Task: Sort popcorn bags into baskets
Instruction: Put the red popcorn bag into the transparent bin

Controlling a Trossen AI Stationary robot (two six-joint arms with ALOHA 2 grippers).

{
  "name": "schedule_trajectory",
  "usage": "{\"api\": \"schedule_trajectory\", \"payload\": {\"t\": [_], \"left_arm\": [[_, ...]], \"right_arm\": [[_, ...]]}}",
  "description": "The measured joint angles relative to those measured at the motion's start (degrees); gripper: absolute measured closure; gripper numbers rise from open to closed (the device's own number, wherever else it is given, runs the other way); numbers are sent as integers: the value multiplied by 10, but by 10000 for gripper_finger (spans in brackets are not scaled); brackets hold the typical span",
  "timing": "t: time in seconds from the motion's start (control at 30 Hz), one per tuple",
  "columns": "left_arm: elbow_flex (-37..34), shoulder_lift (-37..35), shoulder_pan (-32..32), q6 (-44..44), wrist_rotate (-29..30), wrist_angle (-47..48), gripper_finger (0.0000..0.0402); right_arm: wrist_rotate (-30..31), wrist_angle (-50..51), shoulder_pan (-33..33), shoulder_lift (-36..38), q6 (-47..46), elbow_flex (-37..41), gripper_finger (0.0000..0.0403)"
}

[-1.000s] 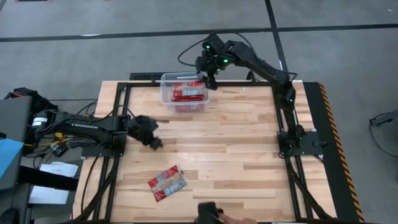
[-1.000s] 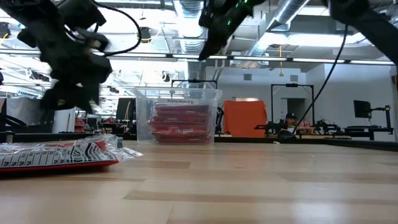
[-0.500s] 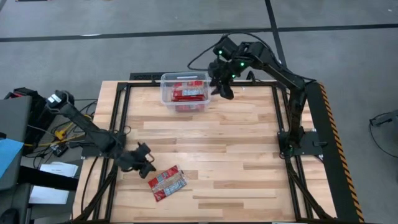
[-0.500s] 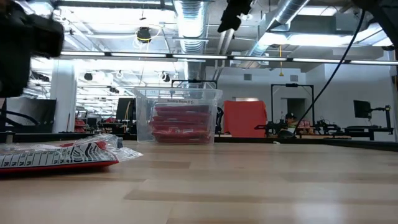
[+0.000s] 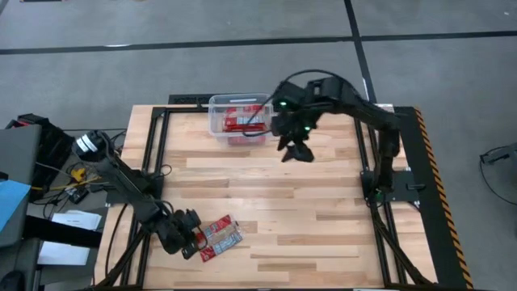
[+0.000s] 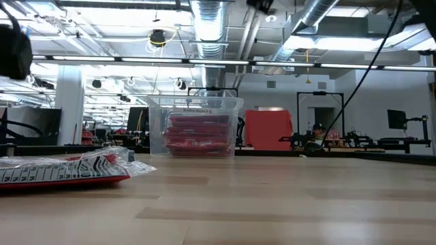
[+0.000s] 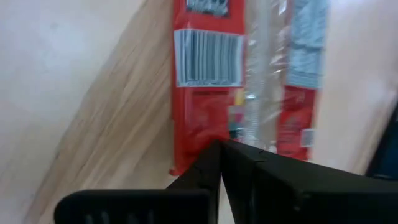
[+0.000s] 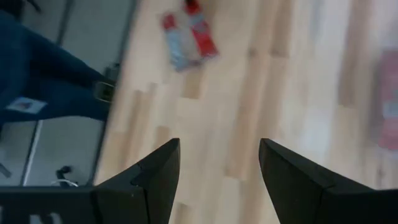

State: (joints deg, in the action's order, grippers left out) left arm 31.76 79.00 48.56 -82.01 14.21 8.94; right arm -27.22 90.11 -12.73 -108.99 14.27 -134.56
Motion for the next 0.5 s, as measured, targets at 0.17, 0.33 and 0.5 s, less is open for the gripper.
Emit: {"api": "schedule_trajectory", "payload": {"t": [0.17,0.33,0.5], "left_arm": [[9,53,1,34,0,-40,401],[9,75,-4,73,18,-68,401],[9,107,-22,119,28,-114,401]], "right_arm": [[5,-1,10,82,-50,0,163],[121,-3,7,207,-150,54,163],[290,-38,65,337,-313,202,163]]}}
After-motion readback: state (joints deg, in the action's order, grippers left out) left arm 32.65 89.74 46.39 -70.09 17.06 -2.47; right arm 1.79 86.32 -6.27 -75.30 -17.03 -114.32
